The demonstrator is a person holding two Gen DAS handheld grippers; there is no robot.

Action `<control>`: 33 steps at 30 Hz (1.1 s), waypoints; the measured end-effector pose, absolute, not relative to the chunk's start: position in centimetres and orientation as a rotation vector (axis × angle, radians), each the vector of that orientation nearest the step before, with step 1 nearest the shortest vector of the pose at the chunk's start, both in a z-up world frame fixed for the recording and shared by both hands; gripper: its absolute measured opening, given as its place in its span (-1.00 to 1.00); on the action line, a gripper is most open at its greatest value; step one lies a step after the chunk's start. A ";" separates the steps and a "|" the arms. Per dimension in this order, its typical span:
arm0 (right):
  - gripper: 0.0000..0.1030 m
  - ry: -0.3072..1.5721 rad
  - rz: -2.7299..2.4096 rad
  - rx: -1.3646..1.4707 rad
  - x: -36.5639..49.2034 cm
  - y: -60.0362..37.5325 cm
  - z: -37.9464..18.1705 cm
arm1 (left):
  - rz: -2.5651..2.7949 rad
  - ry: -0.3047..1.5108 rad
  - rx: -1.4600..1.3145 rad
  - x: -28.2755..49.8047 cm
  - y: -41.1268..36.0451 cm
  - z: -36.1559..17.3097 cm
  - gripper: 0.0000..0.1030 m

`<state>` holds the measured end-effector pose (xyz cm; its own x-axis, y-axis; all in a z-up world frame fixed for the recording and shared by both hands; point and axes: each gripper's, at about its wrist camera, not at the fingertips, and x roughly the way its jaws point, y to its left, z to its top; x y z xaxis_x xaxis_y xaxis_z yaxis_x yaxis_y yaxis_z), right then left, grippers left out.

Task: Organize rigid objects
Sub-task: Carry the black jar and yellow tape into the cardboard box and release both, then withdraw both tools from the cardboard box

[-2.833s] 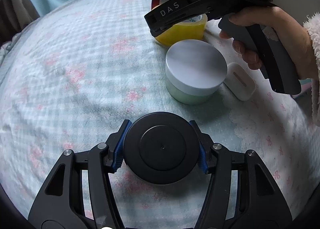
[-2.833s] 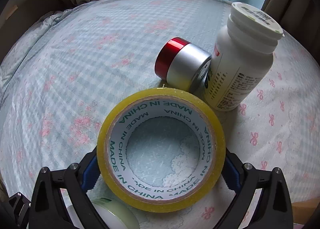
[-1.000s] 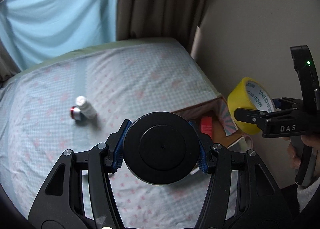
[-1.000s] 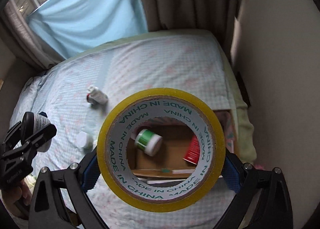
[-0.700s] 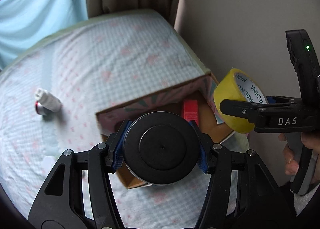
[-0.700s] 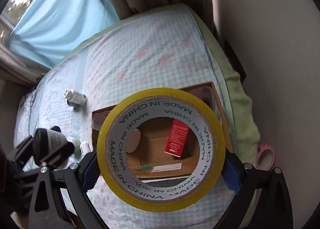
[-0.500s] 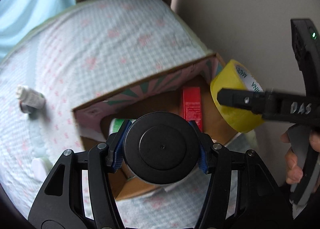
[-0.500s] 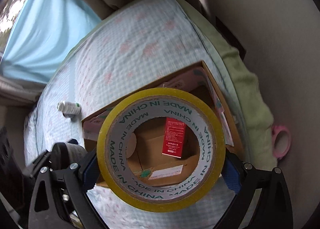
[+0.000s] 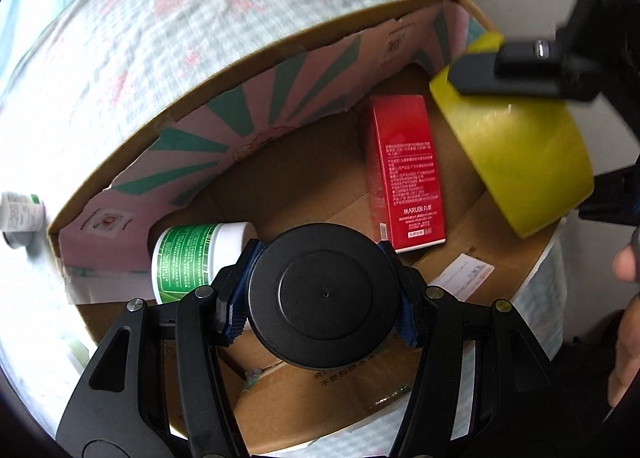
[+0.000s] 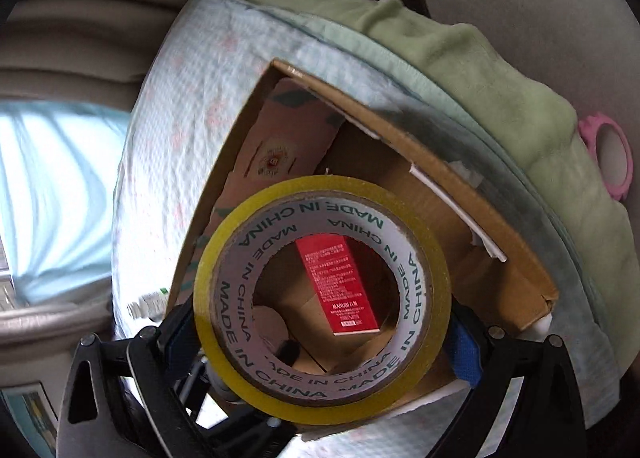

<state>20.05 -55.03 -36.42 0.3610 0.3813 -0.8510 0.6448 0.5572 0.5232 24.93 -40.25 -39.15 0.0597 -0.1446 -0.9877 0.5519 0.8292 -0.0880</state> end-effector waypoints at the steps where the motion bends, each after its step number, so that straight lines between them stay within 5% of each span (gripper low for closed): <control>1: 0.91 1.250 -0.220 1.051 20.2 -55.2 -36.6 | -0.546 1.419 0.356 24.9 -40.4 -39.1 0.04; 6: 0.93 1.263 -0.211 1.089 21.0 -55.5 -36.8 | -0.518 1.415 0.408 25.0 -41.3 -38.8 0.05; 7: 0.93 1.267 -0.205 1.094 21.1 -55.4 -36.7 | -0.506 1.403 0.410 25.0 -41.4 -38.5 0.24; 8: 0.93 1.274 -0.202 1.101 21.2 -55.5 -36.7 | -0.515 1.384 0.389 25.0 -41.3 -38.0 0.83; 9: 1.00 1.285 -0.197 1.107 21.2 -55.6 -36.6 | -0.528 1.372 0.368 25.2 -41.4 -37.6 0.97; 33: 1.00 1.175 -0.260 1.212 18.1 -56.0 -34.1 | -0.470 1.352 0.324 23.8 -37.4 -32.7 0.99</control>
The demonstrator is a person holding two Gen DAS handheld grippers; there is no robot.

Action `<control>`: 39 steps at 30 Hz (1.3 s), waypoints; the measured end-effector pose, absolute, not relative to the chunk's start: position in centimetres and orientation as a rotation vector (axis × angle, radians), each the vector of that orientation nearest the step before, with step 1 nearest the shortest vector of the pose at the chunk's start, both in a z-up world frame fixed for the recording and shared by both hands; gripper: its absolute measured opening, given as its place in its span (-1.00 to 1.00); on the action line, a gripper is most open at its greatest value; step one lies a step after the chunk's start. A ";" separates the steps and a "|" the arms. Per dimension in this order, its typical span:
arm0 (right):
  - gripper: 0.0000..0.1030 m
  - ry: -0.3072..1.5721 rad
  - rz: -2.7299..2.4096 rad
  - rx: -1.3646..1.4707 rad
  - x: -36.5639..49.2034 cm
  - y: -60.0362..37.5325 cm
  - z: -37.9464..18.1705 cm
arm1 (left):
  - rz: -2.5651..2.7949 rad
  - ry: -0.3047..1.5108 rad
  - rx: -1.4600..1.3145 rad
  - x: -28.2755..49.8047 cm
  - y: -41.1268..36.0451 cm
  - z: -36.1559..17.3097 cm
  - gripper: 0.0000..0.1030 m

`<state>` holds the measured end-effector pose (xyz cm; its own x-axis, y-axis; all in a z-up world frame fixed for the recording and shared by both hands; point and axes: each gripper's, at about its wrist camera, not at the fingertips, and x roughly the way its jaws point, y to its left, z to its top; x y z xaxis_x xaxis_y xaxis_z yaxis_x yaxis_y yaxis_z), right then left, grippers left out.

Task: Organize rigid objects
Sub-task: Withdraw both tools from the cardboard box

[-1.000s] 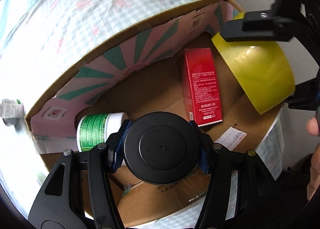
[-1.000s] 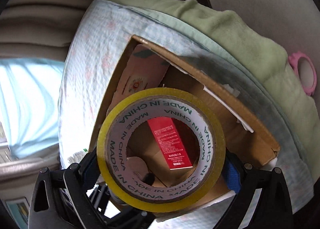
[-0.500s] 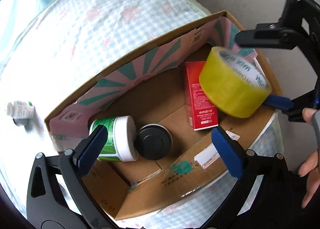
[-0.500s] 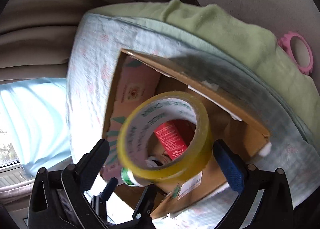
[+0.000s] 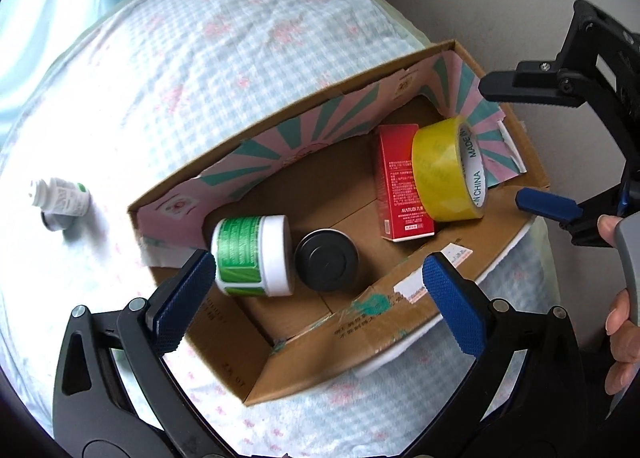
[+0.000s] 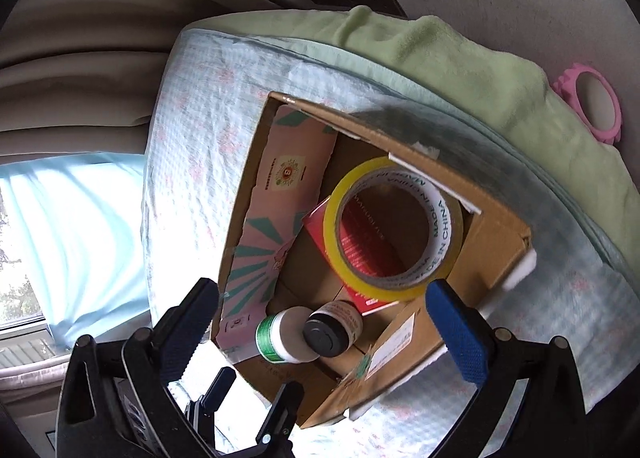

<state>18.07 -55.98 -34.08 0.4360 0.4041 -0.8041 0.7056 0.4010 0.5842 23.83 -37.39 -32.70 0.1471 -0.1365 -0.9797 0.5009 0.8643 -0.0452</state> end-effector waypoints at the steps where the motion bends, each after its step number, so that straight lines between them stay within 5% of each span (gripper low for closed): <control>1: 1.00 1.172 -0.261 1.212 17.9 -55.9 -33.8 | -0.467 1.345 0.320 23.7 -37.1 -32.2 0.99; 15: 1.00 1.228 -0.181 0.933 16.0 -51.5 -26.2 | -0.381 1.255 0.217 19.6 -30.7 -23.6 0.99; 29: 1.00 1.146 -0.040 0.342 15.2 -36.5 -14.9 | -0.214 1.070 0.110 14.1 -16.0 -13.3 0.99; 39: 1.00 1.054 0.071 0.101 15.1 -25.9 -12.7 | -0.205 1.040 0.082 12.9 -4.5 -13.3 0.99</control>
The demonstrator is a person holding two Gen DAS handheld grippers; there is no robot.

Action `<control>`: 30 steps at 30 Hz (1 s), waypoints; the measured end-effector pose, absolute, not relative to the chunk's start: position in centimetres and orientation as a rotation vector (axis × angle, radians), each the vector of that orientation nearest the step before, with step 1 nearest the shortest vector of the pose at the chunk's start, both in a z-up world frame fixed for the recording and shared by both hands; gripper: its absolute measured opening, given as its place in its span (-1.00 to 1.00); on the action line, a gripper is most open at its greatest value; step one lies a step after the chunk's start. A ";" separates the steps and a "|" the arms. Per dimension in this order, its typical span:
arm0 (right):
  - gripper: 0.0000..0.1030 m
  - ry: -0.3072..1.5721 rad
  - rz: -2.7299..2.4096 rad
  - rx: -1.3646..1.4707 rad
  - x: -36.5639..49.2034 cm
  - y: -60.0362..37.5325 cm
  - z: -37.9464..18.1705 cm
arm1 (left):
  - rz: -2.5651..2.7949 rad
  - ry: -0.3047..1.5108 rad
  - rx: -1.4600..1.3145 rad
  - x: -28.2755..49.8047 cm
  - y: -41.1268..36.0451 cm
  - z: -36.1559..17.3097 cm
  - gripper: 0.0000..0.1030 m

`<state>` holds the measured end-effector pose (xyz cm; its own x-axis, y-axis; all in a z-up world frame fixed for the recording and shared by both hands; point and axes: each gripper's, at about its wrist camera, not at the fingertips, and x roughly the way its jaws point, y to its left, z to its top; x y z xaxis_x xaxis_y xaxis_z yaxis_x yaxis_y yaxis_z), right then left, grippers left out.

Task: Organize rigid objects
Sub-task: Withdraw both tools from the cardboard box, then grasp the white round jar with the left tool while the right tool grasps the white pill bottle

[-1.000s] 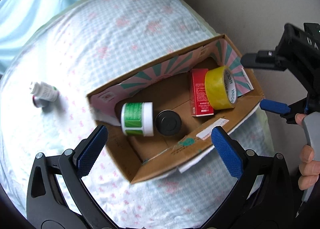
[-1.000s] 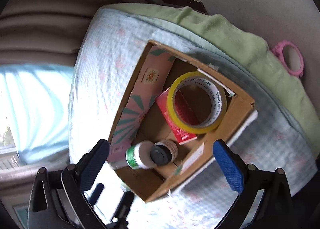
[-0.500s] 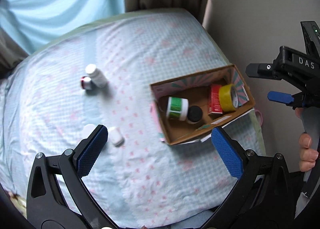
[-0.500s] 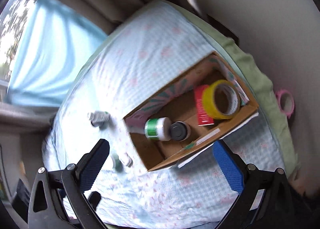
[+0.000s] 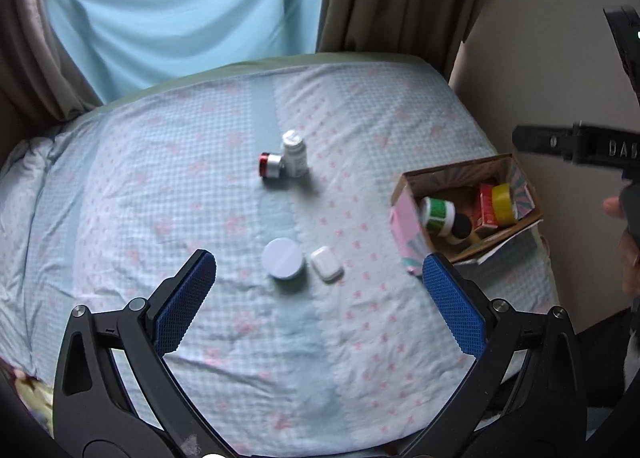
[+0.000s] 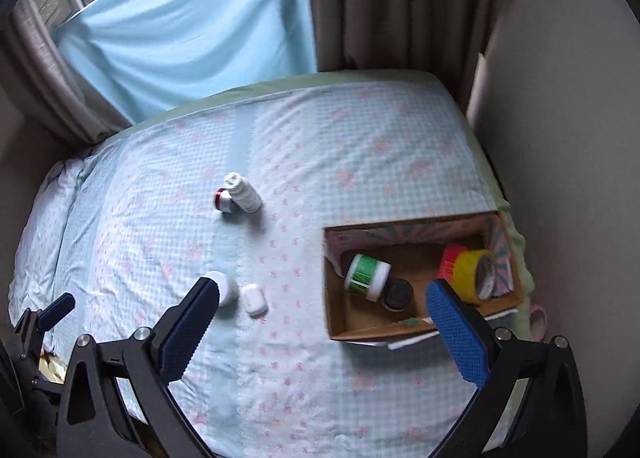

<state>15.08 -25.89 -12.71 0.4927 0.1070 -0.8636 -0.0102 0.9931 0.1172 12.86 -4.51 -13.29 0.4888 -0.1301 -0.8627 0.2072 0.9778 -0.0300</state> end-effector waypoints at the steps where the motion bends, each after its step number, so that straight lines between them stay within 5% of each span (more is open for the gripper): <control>1: 1.00 1.049 0.092 0.091 15.3 -25.1 -12.9 | -0.211 1.047 0.081 12.9 -3.5 -13.8 0.99; 12: 1.00 0.837 0.244 0.055 18.0 -18.5 -17.3 | -0.353 1.052 0.143 15.8 2.5 -23.0 0.99; 30: 1.00 1.006 0.450 -0.372 32.1 -11.3 -33.7 | -0.499 1.080 0.326 22.0 -1.3 -42.2 0.98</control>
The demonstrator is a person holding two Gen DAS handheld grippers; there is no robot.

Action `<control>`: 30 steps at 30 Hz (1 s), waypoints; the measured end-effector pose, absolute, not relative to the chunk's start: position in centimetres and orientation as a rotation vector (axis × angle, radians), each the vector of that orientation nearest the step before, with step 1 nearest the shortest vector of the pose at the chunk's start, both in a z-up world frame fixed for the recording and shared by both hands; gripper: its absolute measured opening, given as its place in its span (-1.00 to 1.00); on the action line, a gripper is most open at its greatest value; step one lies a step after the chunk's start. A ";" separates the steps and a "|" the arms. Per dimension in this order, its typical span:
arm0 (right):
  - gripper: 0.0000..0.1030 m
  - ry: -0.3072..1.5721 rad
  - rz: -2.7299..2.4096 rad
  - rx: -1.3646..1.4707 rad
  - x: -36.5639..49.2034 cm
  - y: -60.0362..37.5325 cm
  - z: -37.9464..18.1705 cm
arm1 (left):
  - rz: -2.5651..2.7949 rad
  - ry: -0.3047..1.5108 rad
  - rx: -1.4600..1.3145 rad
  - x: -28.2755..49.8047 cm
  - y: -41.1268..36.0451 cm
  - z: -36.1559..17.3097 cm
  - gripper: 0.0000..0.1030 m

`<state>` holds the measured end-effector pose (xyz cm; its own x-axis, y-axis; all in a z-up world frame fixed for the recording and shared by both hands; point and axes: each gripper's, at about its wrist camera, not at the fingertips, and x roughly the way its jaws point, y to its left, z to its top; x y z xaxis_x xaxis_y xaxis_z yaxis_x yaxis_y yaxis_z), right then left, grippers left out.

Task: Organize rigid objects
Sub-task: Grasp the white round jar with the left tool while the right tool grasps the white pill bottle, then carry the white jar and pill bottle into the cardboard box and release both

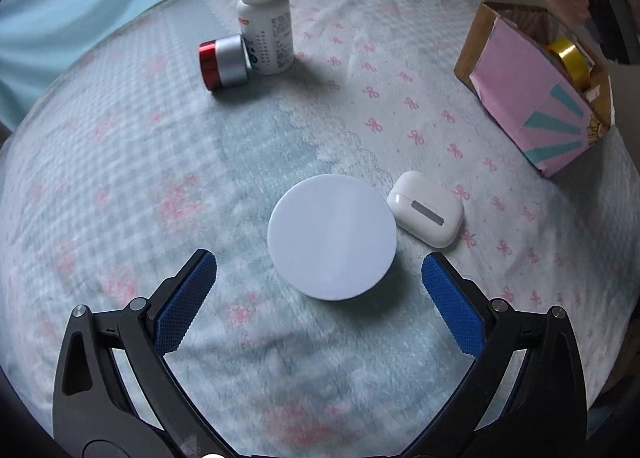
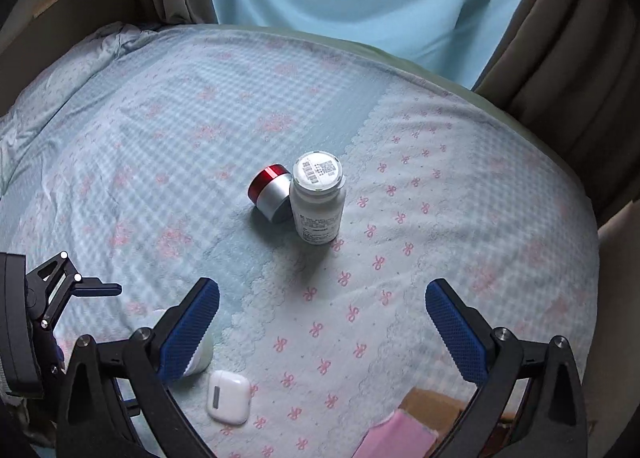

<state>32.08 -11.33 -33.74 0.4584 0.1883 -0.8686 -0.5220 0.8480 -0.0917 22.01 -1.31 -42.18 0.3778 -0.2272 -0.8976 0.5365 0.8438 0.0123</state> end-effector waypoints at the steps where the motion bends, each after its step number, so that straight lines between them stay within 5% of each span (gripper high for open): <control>1: 1.00 1.010 0.470 -0.395 32.9 -11.0 -34.6 | -0.509 1.077 0.335 22.2 -1.5 -42.8 0.97; 15: 0.90 0.983 0.752 -0.653 41.0 -6.8 -41.7 | -0.744 0.979 0.457 23.3 -3.0 -46.2 0.70; 23: -0.10 1.019 0.815 -0.635 41.7 -6.5 -43.2 | -0.767 0.955 0.426 24.6 -3.9 -46.5 0.31; 30: -0.11 1.008 0.787 -0.632 41.2 -6.4 -43.2 | -0.750 0.959 0.401 24.3 -3.8 -46.1 0.31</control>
